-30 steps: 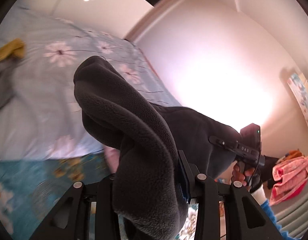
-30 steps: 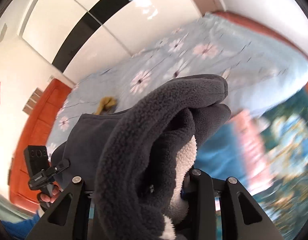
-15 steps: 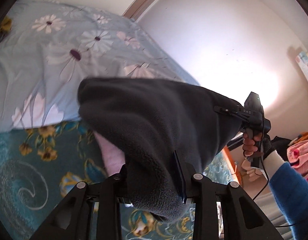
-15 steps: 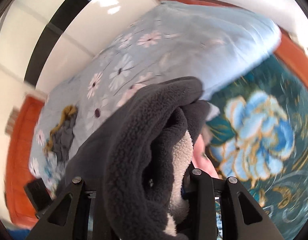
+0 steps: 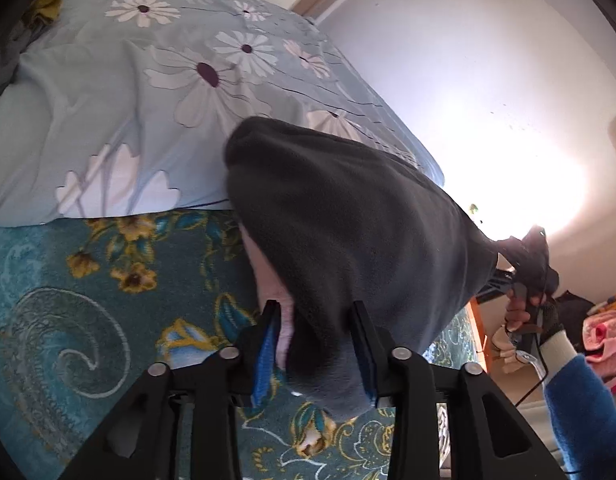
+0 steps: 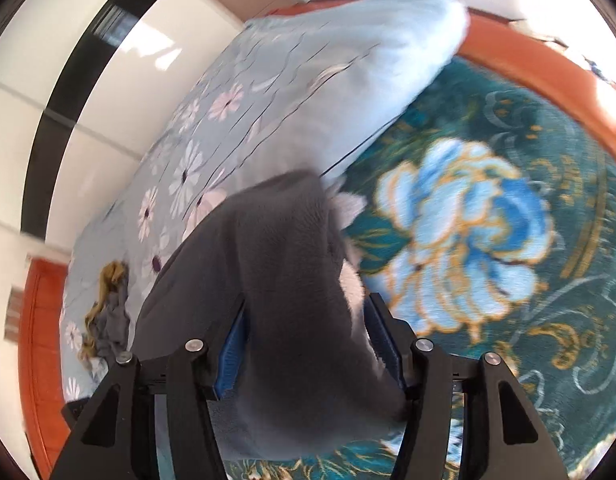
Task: Fold clothes
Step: 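Lower the folded jacket onto the pink towel and open both grippers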
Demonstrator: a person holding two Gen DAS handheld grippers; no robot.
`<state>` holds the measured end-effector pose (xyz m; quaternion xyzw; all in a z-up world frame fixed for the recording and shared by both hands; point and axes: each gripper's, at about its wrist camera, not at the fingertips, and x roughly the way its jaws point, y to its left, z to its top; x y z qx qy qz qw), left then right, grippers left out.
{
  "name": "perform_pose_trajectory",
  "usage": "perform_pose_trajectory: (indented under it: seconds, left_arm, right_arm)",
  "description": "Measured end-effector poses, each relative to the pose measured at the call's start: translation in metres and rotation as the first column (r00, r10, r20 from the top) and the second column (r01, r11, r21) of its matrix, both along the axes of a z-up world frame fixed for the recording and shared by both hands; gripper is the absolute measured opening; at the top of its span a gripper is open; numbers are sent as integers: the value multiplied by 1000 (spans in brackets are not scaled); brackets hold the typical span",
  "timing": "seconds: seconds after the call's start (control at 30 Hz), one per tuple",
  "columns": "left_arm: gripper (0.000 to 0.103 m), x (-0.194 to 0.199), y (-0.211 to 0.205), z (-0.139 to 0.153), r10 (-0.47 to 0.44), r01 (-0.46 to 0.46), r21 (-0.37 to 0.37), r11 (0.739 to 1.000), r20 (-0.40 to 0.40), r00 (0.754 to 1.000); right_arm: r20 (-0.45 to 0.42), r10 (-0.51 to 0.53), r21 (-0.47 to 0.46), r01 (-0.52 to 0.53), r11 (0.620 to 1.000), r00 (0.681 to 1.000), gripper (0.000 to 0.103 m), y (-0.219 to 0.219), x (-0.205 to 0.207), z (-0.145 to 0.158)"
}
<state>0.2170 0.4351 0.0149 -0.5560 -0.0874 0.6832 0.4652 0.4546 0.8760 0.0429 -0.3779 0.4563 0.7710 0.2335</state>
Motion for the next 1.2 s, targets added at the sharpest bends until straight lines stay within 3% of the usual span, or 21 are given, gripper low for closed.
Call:
perform_pose_trajectory:
  seconds: [0.13, 0.27, 0.37, 0.5, 0.63, 0.83, 1.03, 1.2]
  left_arm:
    - [48, -12, -25, 20, 95, -97, -25, 995, -56, 994]
    - [52, -27, -28, 39, 137, -137, 8, 991, -120, 983]
    - [55, -10, -6, 64, 67, -65, 15, 998, -208, 976]
    - [57, 17, 32, 67, -62, 60, -18, 998, -305, 950]
    - [57, 30, 52, 51, -118, 98, -82, 992, -295, 948]
    - [57, 31, 64, 22, -154, 115, -162, 980, -255, 955]
    - [58, 53, 42, 37, -145, 97, -152, 984, -348, 926]
    - [74, 78, 20, 33, -110, 52, -153, 987, -401, 909]
  right_arm:
    - [37, -76, 84, 73, 994, 996, 59, -5, 26, 16]
    - [10, -41, 204, 38, 978, 999, 59, -37, 27, 39]
    - [14, 70, 284, -71, 956, 997, 59, -77, 6, 49]
    - [28, 219, 344, -215, 914, 975, 59, -130, -32, 44]
    - [106, 263, 339, -283, 897, 959, 59, -155, -59, 16]
    - [164, 200, 354, -247, 902, 966, 59, -171, -59, -1]
    - [210, 73, 460, -165, 872, 975, 59, -209, -36, 14]
    - [230, 35, 509, -150, 847, 973, 59, -246, -18, 10]
